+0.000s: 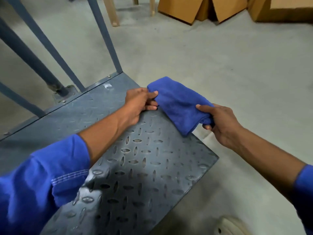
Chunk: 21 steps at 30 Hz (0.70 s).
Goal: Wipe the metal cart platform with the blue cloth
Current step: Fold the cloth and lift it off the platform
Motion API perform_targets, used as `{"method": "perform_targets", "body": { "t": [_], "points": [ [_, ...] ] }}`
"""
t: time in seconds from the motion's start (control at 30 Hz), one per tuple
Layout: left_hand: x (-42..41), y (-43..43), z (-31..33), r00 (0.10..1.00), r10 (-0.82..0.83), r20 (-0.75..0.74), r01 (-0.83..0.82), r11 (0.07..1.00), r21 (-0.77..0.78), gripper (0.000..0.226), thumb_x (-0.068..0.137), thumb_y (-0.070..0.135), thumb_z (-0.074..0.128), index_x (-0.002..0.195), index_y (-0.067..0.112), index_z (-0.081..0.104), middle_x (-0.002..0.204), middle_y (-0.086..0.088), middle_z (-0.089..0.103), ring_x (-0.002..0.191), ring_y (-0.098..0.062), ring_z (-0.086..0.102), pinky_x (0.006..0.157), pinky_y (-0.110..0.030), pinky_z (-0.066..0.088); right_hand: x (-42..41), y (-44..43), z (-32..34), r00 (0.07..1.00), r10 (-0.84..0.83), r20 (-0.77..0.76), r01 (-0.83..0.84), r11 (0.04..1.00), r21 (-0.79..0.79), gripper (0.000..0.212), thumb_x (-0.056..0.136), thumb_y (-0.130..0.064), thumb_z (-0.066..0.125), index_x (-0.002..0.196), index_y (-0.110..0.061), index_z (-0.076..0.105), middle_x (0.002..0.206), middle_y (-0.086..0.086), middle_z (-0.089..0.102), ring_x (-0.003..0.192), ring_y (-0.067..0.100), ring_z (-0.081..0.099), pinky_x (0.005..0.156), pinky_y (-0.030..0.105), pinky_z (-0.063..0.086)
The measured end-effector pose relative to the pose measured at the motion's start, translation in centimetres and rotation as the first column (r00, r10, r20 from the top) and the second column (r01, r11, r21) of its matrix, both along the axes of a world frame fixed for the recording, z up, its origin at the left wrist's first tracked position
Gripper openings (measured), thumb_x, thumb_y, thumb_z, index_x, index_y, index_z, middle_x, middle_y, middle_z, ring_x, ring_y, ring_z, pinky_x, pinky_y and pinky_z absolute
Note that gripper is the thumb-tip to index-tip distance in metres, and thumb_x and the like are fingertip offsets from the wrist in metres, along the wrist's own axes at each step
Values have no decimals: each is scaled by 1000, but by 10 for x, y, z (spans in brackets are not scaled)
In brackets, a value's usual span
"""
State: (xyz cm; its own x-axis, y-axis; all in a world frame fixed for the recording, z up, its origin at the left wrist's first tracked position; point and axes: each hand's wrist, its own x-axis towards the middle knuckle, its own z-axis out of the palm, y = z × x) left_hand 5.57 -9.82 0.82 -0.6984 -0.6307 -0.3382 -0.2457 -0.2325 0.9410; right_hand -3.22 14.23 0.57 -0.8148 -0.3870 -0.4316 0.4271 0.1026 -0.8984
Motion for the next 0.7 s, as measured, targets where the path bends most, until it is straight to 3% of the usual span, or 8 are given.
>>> {"method": "perform_targets", "body": {
  "t": [0.2, 0.33, 0.43, 0.57, 0.7],
  "points": [
    [-18, -11, 8, 998, 54, 13, -54, 998, -24, 16, 93, 7, 79, 98, 8, 64, 72, -5, 68, 55, -16, 68, 51, -26, 58, -21, -17, -4, 998, -38, 45, 42, 996, -85, 17, 90, -11, 81, 104, -8, 73, 80, 2, 70, 56, 12, 59, 45, 21, 45],
    [-35, -14, 12, 996, 85, 3, -84, 994, -68, 17, 92, 4, 80, 91, 9, 63, 74, -7, 69, 53, -18, 65, 50, -25, 56, -33, -23, -7, 999, -52, -10, 50, 992, -111, 21, 90, -16, 83, 108, -14, 73, 87, -1, 75, 67, 12, 67, 55, 23, 54],
    [-50, -12, 5, 998, 43, 54, -28, 968, -248, 25, 86, 4, 84, 99, 12, 64, 80, -7, 71, 61, -16, 65, 57, -27, 55, -42, -14, -17, 995, -96, -36, 93, 993, -70, 21, 89, -18, 84, 107, -17, 74, 87, -2, 77, 68, 12, 69, 58, 24, 56],
    [-68, 1, -7, 955, -24, 295, 184, 827, -531, 32, 72, 12, 86, 94, 21, 66, 87, 5, 67, 80, -16, 63, 66, -27, 48, -46, 6, -42, 984, -174, -44, 175, 984, 33, 19, 88, -15, 84, 103, -13, 72, 87, 2, 74, 68, 16, 64, 54, 26, 53],
    [-82, 16, -17, 824, -33, 566, 459, 626, -631, 52, 79, 16, 78, 126, 15, 54, 115, -2, 62, 111, -27, 62, 82, -33, 46, -49, 13, -66, 984, -150, -101, 165, 972, 164, 21, 86, -17, 88, 99, -14, 71, 85, 5, 69, 62, 18, 55, 44, 26, 41]
  ]
}}
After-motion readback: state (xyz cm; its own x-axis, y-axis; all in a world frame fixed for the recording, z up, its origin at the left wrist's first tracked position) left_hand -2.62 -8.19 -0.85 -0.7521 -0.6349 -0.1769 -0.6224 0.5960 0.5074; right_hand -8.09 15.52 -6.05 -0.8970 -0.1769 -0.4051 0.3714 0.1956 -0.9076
